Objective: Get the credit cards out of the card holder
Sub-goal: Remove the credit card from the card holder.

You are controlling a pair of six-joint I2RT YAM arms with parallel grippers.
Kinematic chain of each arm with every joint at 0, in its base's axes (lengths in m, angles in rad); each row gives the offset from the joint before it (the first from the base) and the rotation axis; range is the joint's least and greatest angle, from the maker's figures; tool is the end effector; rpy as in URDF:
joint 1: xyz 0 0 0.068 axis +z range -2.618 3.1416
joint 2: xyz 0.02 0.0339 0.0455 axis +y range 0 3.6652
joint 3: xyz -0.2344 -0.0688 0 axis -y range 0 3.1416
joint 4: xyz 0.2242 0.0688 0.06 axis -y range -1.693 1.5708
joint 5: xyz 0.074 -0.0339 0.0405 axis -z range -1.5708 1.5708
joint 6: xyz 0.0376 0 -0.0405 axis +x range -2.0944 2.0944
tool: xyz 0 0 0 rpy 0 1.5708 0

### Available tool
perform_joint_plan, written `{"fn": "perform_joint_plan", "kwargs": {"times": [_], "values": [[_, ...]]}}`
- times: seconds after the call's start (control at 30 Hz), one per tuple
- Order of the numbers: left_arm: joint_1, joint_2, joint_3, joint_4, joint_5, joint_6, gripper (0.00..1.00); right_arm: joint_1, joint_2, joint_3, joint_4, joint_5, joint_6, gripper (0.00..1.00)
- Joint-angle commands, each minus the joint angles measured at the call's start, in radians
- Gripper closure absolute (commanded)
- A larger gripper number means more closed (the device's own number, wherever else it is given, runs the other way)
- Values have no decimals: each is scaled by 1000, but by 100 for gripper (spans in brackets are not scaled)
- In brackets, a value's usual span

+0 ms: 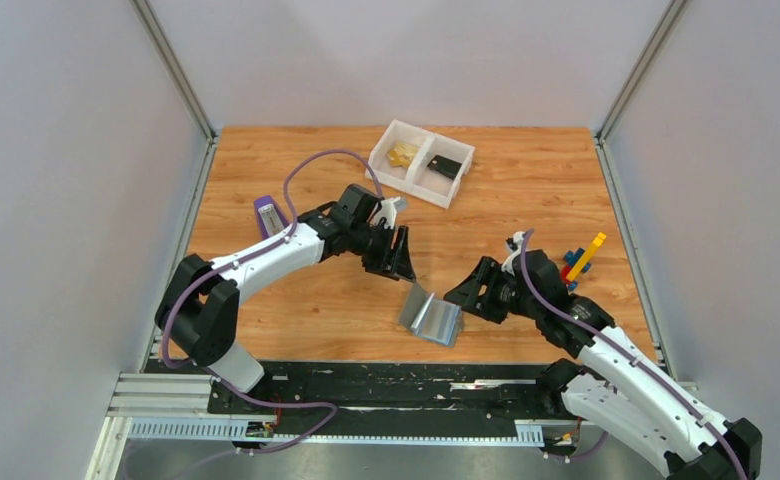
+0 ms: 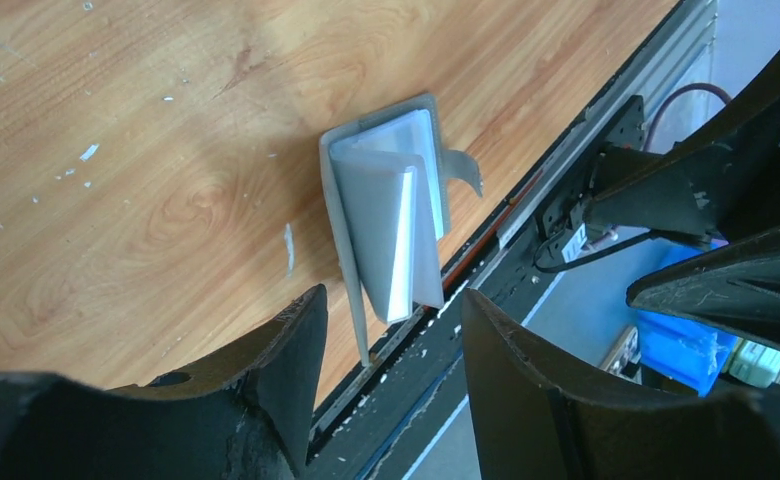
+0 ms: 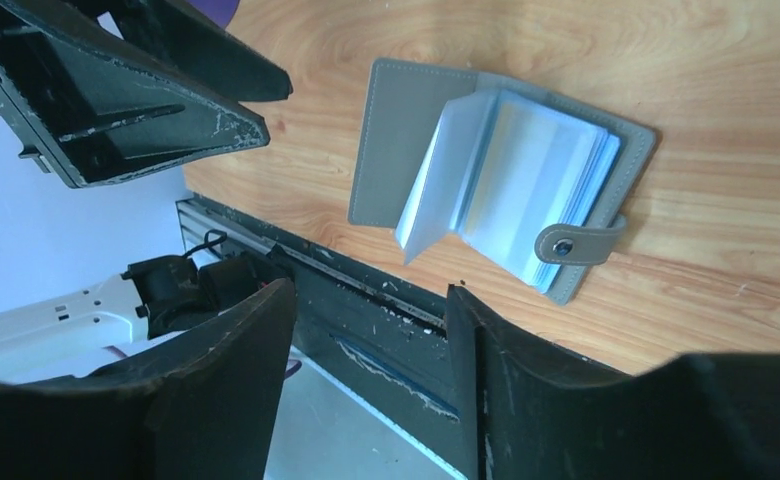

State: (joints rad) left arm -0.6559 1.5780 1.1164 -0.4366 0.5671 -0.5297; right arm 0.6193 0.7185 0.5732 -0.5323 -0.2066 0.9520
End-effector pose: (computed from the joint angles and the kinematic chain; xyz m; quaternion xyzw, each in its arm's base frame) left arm 0.2373 -0.2081 0.2191 0.1493 0.8987 -0.3960 0.1152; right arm 0.1261 0.0994 0.2252 0.1046 0.8921 0.3696 0.2379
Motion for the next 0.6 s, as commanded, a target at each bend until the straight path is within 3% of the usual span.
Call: {"fn": "perform_joint_plan", "kwargs": {"times": [0.0,0.37,0.57], "values": [[-8,-12,-11,17,-12,40,40,3,10,-49,92,-99,75,44],[-61,15,-68,81,25,32,41,14,93,-201,320,-165,198,44],[-76,49,-97,114,48,29,48,22,139,-233,370,-132,227,44]]}}
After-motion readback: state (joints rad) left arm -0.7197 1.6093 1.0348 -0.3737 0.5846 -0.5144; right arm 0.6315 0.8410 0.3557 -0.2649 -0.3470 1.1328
